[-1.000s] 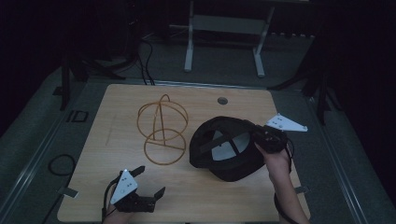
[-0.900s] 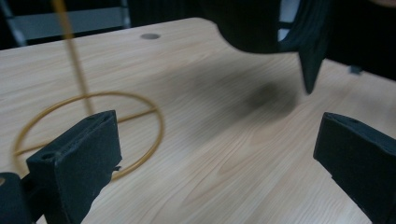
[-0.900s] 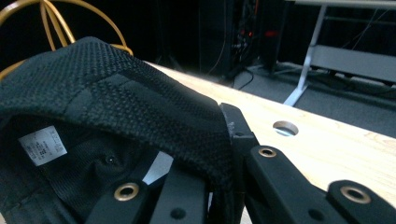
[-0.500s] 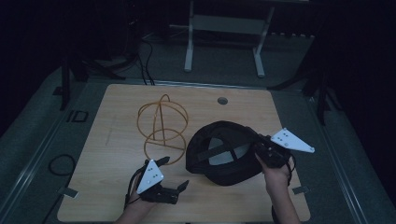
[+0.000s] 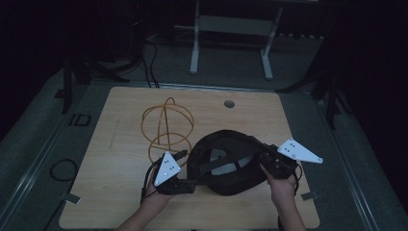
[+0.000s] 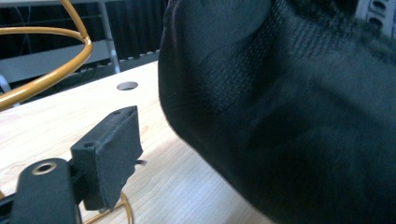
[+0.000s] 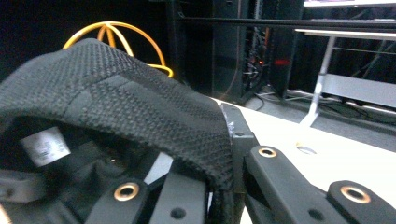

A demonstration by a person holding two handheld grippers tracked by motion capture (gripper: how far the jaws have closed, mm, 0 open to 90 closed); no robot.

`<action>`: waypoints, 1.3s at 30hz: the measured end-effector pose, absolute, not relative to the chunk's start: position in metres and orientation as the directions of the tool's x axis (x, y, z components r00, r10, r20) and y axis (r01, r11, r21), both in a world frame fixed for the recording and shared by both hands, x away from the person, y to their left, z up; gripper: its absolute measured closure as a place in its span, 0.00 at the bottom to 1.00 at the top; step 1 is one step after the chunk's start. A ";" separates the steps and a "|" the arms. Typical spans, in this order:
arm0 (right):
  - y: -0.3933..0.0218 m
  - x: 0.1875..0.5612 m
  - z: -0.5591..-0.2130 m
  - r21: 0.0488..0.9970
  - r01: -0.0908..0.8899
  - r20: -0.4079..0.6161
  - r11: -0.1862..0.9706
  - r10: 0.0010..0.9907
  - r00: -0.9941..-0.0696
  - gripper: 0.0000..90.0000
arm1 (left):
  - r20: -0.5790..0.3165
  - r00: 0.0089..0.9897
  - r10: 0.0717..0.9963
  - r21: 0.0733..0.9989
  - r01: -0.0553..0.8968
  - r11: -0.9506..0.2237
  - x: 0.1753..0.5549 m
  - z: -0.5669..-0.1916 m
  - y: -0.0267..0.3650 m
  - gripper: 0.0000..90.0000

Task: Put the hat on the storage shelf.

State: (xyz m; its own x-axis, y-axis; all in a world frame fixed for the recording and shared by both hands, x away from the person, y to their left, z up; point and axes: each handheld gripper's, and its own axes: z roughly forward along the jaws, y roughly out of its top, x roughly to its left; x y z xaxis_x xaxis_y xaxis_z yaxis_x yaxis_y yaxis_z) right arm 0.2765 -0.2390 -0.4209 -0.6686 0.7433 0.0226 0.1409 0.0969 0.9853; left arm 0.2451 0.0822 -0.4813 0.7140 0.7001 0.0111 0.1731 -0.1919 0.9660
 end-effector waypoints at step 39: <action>-0.261 0.242 -0.445 0.965 0.213 0.054 0.151 0.683 -0.729 0.53 | 0.074 0.661 0.746 0.980 0.091 -0.178 0.250 -0.409 0.052 0.99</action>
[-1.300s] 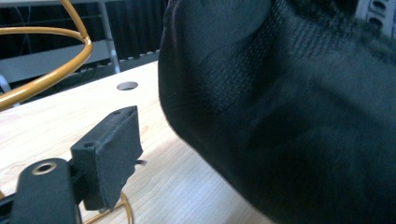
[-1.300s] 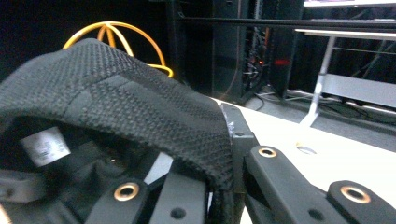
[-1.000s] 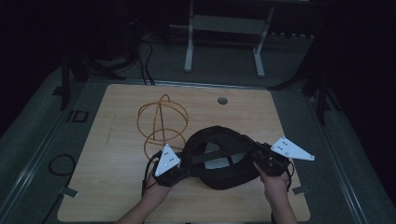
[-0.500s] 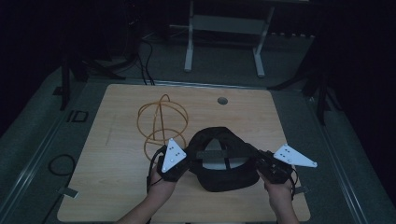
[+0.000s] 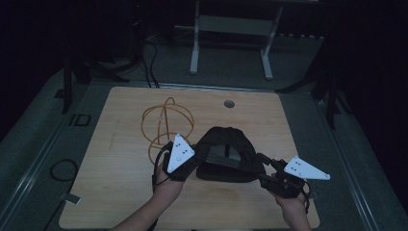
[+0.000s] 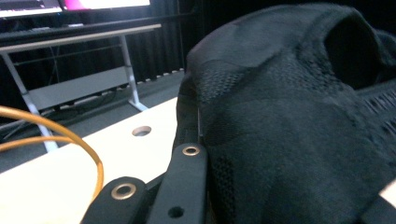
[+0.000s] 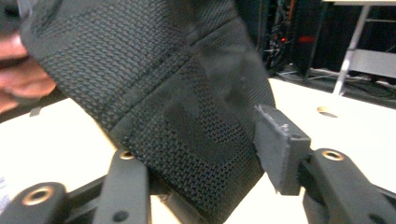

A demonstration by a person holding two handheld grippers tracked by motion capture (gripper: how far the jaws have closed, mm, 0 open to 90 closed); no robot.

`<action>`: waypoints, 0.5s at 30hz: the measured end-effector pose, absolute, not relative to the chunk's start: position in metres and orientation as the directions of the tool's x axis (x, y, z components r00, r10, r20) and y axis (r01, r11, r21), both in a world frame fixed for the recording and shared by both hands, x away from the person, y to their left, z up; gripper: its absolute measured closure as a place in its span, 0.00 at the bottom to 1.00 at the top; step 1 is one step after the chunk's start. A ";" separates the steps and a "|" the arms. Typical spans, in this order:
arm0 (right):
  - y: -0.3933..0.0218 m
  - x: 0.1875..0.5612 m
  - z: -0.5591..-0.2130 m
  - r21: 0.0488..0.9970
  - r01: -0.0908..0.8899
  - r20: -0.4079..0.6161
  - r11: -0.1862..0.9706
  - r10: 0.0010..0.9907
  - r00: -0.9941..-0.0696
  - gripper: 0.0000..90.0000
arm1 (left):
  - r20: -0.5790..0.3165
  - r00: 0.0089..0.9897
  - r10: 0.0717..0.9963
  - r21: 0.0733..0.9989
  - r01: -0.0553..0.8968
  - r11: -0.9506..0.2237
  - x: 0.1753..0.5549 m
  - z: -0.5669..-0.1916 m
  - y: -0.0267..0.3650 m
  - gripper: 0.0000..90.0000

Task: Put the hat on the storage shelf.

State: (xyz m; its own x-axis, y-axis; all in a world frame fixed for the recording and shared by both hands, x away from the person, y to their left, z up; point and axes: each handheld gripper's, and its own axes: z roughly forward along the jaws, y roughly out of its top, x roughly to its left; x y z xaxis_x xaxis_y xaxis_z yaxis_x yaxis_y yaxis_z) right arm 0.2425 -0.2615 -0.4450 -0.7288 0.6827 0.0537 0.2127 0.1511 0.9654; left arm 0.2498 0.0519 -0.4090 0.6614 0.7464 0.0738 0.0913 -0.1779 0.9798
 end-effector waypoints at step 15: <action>-0.274 0.211 -0.450 0.938 0.197 0.019 0.285 0.526 -0.851 0.39 | 0.091 0.679 0.729 0.982 0.062 -0.181 0.251 -0.404 0.057 0.99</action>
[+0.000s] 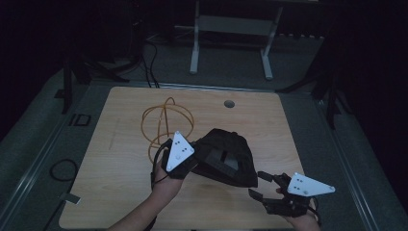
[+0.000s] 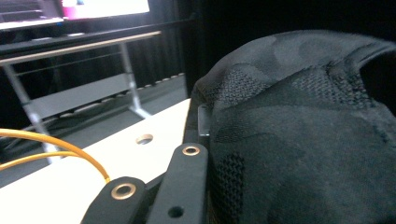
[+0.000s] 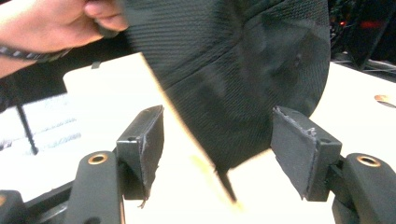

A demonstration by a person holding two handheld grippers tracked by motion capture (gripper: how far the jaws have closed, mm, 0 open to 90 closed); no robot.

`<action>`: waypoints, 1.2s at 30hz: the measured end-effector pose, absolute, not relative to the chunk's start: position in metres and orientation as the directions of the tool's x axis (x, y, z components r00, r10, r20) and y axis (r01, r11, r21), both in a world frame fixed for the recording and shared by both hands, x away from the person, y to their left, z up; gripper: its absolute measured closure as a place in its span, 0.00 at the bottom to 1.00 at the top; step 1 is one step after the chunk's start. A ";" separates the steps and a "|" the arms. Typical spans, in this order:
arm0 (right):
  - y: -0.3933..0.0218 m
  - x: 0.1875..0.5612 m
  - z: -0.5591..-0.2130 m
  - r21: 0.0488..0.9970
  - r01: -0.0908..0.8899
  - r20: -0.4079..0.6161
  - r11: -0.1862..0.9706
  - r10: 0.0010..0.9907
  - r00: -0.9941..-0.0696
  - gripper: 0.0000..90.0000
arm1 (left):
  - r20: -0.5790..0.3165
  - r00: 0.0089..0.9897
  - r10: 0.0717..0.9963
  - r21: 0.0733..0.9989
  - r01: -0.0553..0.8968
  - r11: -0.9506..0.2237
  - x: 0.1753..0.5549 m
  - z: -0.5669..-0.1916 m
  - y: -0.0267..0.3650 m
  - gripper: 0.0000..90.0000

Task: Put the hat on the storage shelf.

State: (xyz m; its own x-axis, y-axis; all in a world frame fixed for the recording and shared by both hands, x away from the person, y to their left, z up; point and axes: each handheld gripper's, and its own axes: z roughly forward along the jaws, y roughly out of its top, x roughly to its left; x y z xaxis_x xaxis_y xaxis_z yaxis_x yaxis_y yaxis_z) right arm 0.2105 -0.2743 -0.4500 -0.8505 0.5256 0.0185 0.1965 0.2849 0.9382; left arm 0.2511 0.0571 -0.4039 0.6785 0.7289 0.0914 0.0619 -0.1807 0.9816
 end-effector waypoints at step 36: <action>-0.233 0.224 -0.387 0.922 -0.065 -0.179 0.381 0.272 -0.945 0.75 | 0.104 0.947 0.303 0.983 -0.053 -0.173 0.251 -0.412 0.077 0.99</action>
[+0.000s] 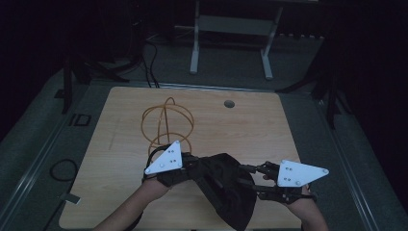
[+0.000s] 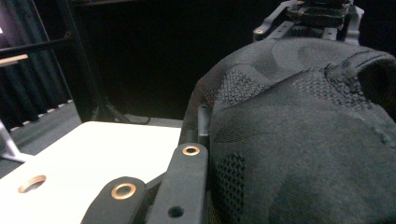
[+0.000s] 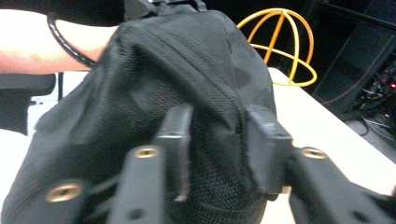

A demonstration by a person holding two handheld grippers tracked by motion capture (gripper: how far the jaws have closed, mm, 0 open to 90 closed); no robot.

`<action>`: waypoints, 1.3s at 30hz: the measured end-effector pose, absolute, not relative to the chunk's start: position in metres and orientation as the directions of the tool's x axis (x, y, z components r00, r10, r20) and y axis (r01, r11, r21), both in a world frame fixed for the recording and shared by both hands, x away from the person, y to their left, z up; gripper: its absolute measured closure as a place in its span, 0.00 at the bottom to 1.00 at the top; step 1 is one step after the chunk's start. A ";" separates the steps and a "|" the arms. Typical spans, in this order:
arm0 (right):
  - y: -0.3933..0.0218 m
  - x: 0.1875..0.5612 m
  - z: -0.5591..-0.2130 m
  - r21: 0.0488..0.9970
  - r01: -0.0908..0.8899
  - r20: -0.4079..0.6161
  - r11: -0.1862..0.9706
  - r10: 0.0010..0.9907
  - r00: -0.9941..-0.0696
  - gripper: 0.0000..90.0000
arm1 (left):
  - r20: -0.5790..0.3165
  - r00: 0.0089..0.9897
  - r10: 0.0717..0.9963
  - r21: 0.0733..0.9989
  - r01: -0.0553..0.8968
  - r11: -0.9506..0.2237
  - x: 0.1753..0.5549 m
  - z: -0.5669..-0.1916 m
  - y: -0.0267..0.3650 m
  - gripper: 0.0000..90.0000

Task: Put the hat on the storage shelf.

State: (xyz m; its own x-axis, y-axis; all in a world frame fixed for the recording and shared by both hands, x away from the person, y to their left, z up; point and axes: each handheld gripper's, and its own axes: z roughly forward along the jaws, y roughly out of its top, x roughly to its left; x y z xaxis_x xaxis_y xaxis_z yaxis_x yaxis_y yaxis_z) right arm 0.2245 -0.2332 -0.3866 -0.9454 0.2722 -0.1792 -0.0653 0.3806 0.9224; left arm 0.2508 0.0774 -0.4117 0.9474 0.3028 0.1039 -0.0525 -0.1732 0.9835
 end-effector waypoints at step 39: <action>-0.263 0.233 -0.360 0.980 0.023 -0.080 0.198 0.497 -0.864 0.99 | 0.072 0.850 0.521 0.964 0.075 -0.255 0.250 -0.421 0.098 0.55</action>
State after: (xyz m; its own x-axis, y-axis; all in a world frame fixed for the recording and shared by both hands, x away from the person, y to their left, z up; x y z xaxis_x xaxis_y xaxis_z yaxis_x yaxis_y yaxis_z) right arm 0.2333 -0.2631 -0.3605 -0.8642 0.4966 -0.0801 0.0227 0.1976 0.9800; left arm 0.2499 0.0978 -0.4207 0.8503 0.5214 0.0721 0.0747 -0.2550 0.9640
